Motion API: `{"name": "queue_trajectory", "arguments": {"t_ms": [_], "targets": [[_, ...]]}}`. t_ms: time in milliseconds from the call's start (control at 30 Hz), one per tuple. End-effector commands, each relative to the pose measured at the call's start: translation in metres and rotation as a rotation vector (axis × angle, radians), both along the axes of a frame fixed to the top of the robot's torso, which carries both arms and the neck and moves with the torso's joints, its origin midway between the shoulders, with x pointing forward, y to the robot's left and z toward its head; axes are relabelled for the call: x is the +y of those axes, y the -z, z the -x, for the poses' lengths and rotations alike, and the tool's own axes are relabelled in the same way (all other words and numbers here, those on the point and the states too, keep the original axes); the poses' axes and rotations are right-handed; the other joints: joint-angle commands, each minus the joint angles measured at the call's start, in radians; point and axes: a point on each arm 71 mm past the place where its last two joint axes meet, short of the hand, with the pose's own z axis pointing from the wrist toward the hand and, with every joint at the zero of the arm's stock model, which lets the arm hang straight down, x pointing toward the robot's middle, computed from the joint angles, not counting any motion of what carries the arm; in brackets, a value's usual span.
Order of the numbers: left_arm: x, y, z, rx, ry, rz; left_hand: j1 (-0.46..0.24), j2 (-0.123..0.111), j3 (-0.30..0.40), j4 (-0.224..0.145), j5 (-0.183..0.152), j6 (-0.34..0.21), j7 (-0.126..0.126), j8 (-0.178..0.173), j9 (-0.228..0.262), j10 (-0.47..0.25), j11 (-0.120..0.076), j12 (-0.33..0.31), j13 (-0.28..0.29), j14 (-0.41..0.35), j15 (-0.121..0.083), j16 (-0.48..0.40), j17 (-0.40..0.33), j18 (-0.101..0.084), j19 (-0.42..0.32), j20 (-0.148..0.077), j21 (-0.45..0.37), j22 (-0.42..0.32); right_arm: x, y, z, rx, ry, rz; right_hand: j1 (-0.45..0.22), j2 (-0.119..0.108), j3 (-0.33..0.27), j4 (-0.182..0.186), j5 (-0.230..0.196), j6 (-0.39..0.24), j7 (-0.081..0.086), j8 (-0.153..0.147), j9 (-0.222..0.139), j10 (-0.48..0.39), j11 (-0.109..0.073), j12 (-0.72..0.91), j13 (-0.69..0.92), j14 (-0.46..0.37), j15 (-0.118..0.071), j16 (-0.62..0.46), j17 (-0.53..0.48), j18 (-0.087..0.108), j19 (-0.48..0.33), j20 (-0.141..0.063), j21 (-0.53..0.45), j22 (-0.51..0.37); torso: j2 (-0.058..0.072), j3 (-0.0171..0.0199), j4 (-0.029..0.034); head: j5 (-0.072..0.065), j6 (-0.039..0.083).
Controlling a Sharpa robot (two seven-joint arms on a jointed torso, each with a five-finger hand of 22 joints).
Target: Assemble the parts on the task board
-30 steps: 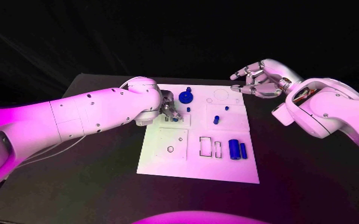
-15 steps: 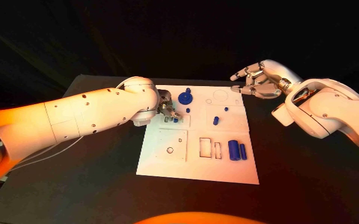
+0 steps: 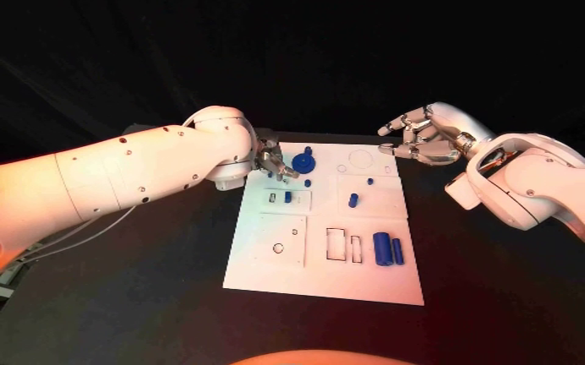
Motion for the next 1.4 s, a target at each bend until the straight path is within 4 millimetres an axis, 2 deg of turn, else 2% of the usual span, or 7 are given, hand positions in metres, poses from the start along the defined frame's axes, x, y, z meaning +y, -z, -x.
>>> {"name": "queue_trajectory", "arguments": {"t_ms": [33, 167, 367, 600, 933, 1133, 1400], "targets": [[0.011, -0.015, -0.009, 0.032, 0.007, -0.014, 0.011, 0.005, -0.013, 0.001, 0.0, -0.013, 0.003, -0.012, -0.005, -0.017, 0.003, -0.018, -0.02, 0.083, 0.0, -0.004, 0.191, -0.008, 0.007, -0.005, -0.008, 0.009, 0.0, 0.001, 0.0, 0.004, -0.003, 0.004, -0.011, -0.001, -0.001, 0.002, -0.002, -0.001, 0.005, 0.004, -0.001, -0.007, 0.001, -0.005, -0.001, 0.051, -0.004, -0.004, 0.103, 0.013, -0.007, 0.0, -0.003, -0.002, -0.001, 0.0018, 0.0012, 0.002, 0.004], [0.024, -0.031, -0.022, 0.001, -0.039, -0.013, 0.02, 0.014, -0.035, 0.002, 0.001, -0.052, 0.022, -0.051, -0.034, -0.056, 0.019, -0.073, -0.08, 0.083, 0.011, -0.005, 0.191, -0.006, 0.0, 0.004, -0.018, -0.004, 0.0, 0.001, -0.001, 0.003, -0.003, 0.004, -0.011, -0.001, -0.001, 0.002, -0.001, -0.001, 0.005, 0.004, -0.001, -0.007, 0.001, -0.005, -0.001, 0.051, -0.004, -0.004, 0.103, 0.013, -0.007, 0.001, -0.002, -0.001, 0.0, 0.0005, 0.0018, 0.003, 0.009], [0.034, -0.036, -0.039, -0.019, -0.1, -0.004, 0.054, 0.025, -0.062, 0.002, 0.002, -0.082, 0.047, -0.11, -0.099, -0.092, 0.041, -0.117, -0.137, 0.083, 0.031, -0.005, 0.191, -0.004, -0.003, 0.021, -0.024, -0.011, 0.002, 0.001, -0.001, 0.004, -0.006, 0.003, -0.011, -0.001, -0.001, 0.002, -0.001, -0.001, 0.005, 0.004, -0.001, -0.007, 0.001, -0.005, -0.001, 0.051, -0.004, -0.004, 0.103, 0.013, -0.007, 0.001, -0.002, -0.001, 0.005, -0.0005, -0.0015, 0.001, 0.015], [0.036, -0.019, -0.049, 0.003, -0.133, -0.023, 0.063, 0.027, -0.068, 0.001, 0.002, -0.072, 0.047, -0.114, -0.112, -0.089, 0.041, -0.111, -0.134, 0.083, 0.032, -0.005, 0.192, -0.004, -0.003, 0.023, -0.023, -0.01, 0.003, 0.001, 0.0, 0.005, -0.01, 0.003, -0.01, 0.0, 0.0, 0.002, 0.001, -0.001, 0.004, 0.004, -0.001, -0.007, 0.001, -0.004, -0.001, 0.051, -0.004, -0.003, 0.104, 0.013, -0.007, 0.001, -0.003, -0.001, 0.007, -0.0012, -0.0016, 0.002, 0.022], [0.038, 0.002, -0.056, 0.062, -0.146, -0.063, 0.071, 0.023, -0.076, 0.001, 0.002, -0.066, 0.047, -0.119, -0.124, -0.088, 0.041, -0.108, -0.135, 0.083, 0.032, -0.005, 0.191, -0.005, -0.002, 0.024, -0.022, -0.007, 0.004, 0.002, 0.001, 0.006, -0.015, 0.002, -0.01, 0.0, 0.0, 0.002, 0.001, -0.001, 0.004, 0.004, -0.001, -0.007, 0.001, -0.004, -0.001, 0.051, -0.004, -0.003, 0.104, 0.013, -0.007, 0.001, -0.003, -0.001, 0.006, 0.0005, -0.0035, 0.008, 0.017], [0.036, 0.014, -0.057, 0.096, -0.15, -0.06, 0.071, 0.023, -0.079, 0.002, 0.002, -0.065, 0.047, -0.12, -0.127, -0.088, 0.042, -0.108, -0.135, 0.083, 0.032, -0.005, 0.191, -0.004, -0.002, 0.024, -0.022, -0.008, 0.005, 0.002, 0.001, 0.006, -0.017, 0.001, -0.01, 0.0, 0.0, 0.002, 0.001, -0.001, 0.004, 0.004, -0.001, -0.007, 0.001, -0.004, -0.001, 0.051, -0.004, -0.003, 0.104, 0.013, -0.007, 0.001, -0.003, -0.001, 0.006, 0.0001, -0.0034, 0.001, 0.023], [0.033, 0.022, -0.056, 0.131, -0.147, -0.049, 0.069, 0.024, -0.083, 0.003, 0.002, -0.063, 0.047, -0.121, -0.131, -0.088, 0.042, -0.106, -0.135, 0.083, 0.032, -0.005, 0.191, -0.005, -0.001, 0.025, -0.021, -0.006, 0.006, 0.002, 0.001, 0.007, -0.019, 0.001, -0.01, 0.0, 0.0, 0.002, 0.001, -0.001, 0.004, 0.004, -0.001, -0.007, 0.001, -0.004, -0.001, 0.051, -0.004, -0.003, 0.104, 0.013, -0.007, 0.001, -0.003, -0.001, 0.006, 0.0007, -0.0022, 0.002, 0.015]]}}
